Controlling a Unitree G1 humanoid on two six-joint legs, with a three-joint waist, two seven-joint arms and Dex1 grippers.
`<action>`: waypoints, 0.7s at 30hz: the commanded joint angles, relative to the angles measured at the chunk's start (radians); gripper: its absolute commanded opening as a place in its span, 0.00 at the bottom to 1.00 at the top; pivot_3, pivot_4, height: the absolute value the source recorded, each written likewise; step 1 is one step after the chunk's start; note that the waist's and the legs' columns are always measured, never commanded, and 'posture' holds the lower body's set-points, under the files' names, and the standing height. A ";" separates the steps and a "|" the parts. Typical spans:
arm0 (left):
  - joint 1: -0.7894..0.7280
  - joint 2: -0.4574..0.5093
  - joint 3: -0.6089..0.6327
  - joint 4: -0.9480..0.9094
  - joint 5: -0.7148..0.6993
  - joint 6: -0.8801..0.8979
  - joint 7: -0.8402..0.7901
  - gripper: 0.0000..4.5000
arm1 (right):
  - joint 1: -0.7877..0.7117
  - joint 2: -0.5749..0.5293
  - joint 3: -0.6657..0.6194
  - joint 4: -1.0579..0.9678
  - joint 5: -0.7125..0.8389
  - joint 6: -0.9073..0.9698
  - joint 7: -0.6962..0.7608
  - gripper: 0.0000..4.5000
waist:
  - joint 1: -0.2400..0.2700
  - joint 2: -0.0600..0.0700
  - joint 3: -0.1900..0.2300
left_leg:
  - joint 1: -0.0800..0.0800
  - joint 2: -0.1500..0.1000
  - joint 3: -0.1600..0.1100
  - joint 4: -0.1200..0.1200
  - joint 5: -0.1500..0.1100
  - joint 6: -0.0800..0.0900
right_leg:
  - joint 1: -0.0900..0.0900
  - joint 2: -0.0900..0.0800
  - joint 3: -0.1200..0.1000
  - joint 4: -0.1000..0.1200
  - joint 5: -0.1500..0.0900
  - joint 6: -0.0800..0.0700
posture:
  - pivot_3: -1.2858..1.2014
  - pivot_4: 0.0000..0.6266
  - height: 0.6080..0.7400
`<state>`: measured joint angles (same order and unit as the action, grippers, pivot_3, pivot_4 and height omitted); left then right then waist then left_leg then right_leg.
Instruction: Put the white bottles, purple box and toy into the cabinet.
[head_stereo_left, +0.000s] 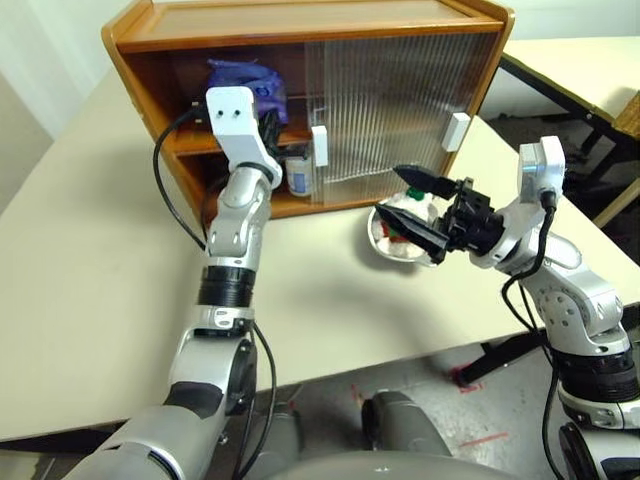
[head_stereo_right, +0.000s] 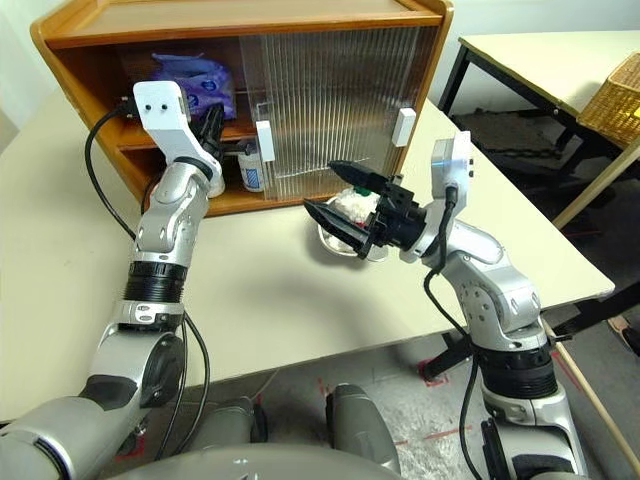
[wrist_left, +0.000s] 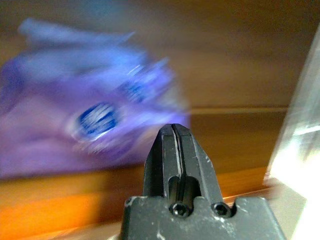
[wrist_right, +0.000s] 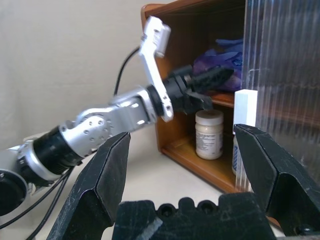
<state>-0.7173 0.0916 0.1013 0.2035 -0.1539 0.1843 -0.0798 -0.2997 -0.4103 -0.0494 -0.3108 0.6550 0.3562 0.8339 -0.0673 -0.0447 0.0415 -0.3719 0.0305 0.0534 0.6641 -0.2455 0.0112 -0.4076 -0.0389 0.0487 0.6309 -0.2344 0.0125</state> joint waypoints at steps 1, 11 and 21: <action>0.050 0.032 -0.001 -0.131 -0.020 0.056 -0.035 0.00 | -0.015 -0.005 -0.002 0.017 0.000 -0.003 0.008 1.00 | 0.000 0.000 0.000 | 0.000 0.000 0.000 0.000 0.000 0.000 | 0.000 0.000 0.000 0.000 0.000 0.000 | 0.50 0.00 1.00; 0.201 0.106 -0.061 -0.407 -0.169 0.193 -0.262 0.00 | -0.075 -0.006 0.011 0.053 -0.001 0.014 0.028 1.00 | 0.012 0.000 0.000 | 0.002 0.001 0.000 0.001 0.001 0.001 | 0.000 0.001 0.003 0.001 0.001 -0.001 | 0.50 0.00 1.00; 0.173 -0.038 -0.204 -0.223 -0.081 0.034 -0.282 0.00 | -0.040 -0.003 0.008 -0.024 0.011 0.055 -0.017 1.00 | 0.008 0.000 0.000 | 0.001 0.001 0.001 0.000 0.002 0.004 | 0.000 0.002 0.004 0.001 0.001 -0.001 | 0.48 0.00 1.00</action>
<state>-0.5361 0.0586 -0.0864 -0.0510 -0.2649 0.2532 -0.3691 -0.3472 -0.4089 -0.0442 -0.3178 0.6568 0.3993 0.8231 -0.0595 -0.0443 0.0413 -0.3706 0.0309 0.0543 0.6645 -0.2432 0.0152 -0.4075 -0.0370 0.0534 0.6314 -0.2337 0.0115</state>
